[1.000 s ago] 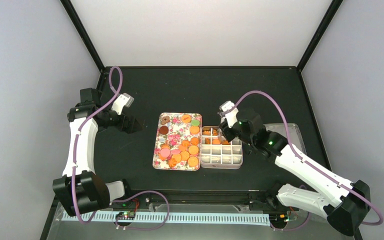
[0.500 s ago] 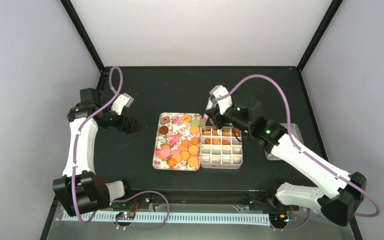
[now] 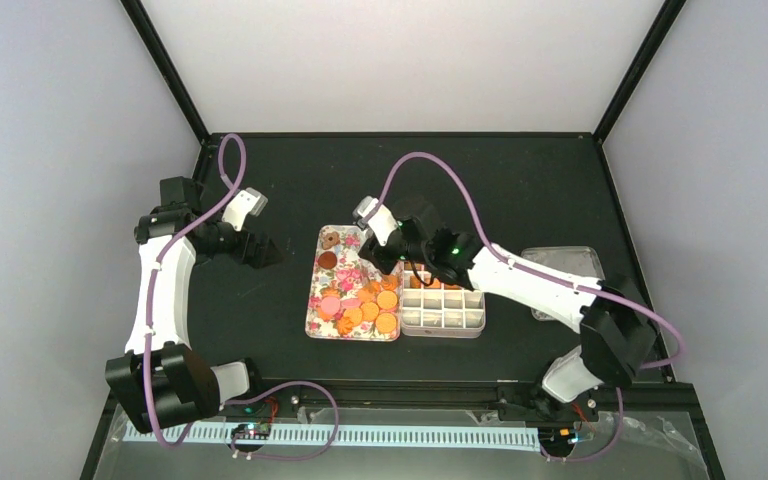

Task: Pack the cookies

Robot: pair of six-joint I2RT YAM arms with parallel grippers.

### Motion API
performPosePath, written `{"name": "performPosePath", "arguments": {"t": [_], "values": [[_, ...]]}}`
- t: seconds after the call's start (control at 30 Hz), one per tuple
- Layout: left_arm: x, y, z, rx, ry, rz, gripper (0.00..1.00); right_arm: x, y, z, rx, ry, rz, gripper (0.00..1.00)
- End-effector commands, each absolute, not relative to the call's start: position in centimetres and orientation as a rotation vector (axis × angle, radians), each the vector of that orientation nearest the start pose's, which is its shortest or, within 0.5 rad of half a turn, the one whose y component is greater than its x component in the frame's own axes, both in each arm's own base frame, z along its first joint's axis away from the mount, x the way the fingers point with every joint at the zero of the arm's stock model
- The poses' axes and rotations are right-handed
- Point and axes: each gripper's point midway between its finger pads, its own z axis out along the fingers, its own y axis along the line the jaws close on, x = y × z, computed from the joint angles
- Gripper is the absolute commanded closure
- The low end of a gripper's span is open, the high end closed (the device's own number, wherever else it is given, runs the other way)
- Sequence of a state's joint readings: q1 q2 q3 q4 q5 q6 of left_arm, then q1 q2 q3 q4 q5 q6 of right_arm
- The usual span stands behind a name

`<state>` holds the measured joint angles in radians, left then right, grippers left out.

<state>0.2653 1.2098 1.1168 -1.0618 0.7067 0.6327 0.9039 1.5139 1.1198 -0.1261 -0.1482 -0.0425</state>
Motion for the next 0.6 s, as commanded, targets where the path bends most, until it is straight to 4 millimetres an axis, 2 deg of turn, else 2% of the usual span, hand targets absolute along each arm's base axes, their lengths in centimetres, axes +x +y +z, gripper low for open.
{"name": "performPosePath", "arguments": {"t": [0.0,0.3,0.57], "values": [[27.4,-4.0,22.0,0.643,2.31,-0.558,0.01,27.9,40.0,24.2,-1.028,1.785,0.708,0.68],[27.5,-4.0,22.2,0.64,2.299,-0.561,0.01,28.8,40.3,20.7,-1.037,1.851,0.66,0.69],[27.5,-4.1,22.2,0.643,2.291,-0.561,0.01,29.0,40.3,19.2,-1.037,1.887,0.658,0.73]]}}
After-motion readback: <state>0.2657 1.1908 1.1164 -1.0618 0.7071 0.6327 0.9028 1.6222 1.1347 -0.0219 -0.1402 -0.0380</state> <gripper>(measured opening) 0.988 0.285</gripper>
